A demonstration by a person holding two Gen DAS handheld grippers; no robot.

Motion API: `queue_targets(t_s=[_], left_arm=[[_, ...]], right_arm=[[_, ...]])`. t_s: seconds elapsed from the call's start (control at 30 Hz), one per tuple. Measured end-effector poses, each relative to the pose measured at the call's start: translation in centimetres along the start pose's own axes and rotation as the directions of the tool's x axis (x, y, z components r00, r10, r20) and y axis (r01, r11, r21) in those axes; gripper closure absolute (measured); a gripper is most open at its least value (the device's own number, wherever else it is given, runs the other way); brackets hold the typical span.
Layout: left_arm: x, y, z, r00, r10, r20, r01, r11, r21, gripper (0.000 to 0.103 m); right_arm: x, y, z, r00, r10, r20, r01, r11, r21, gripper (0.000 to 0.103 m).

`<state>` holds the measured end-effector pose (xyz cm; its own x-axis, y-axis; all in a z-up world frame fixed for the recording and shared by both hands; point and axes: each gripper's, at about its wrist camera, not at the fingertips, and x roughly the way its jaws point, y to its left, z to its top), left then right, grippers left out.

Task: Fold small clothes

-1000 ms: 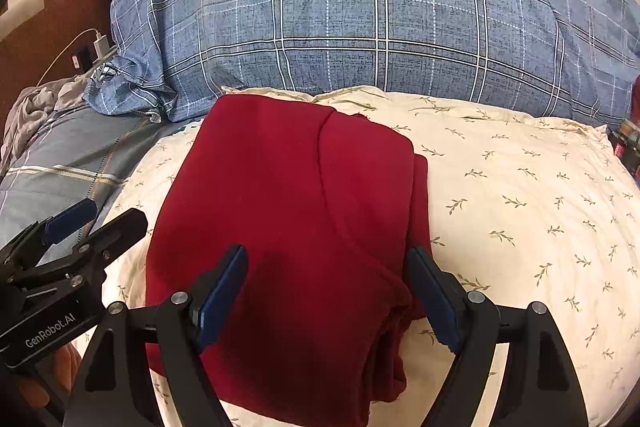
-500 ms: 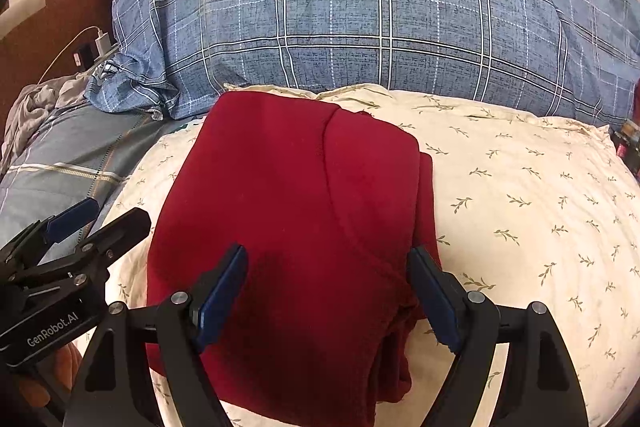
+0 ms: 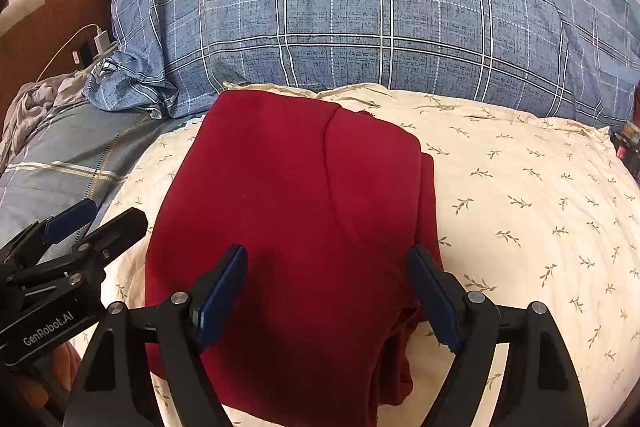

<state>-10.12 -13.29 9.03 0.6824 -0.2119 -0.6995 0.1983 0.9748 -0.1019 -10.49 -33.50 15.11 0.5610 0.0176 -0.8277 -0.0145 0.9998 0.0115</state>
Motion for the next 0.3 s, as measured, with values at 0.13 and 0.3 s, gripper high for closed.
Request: queue_targets(t_s=[0.13, 0.3], left_arm=[[0.2, 0.3, 0.0, 1.0, -0.004, -0.004, 0.004, 1.0, -0.007, 0.021], [0.5, 1.3, 0.3, 1.0, -0.002, -0.005, 0.002, 1.0, -0.008, 0.021]], right_arm=[[0.0, 0.0, 0.0, 1.0, 0.001, -0.001, -0.001, 1.0, 0.0, 0.02], [0.1, -0.5, 0.1, 1.0, 0.01, 0.003, -0.01, 1.0, 0.013, 0.02]])
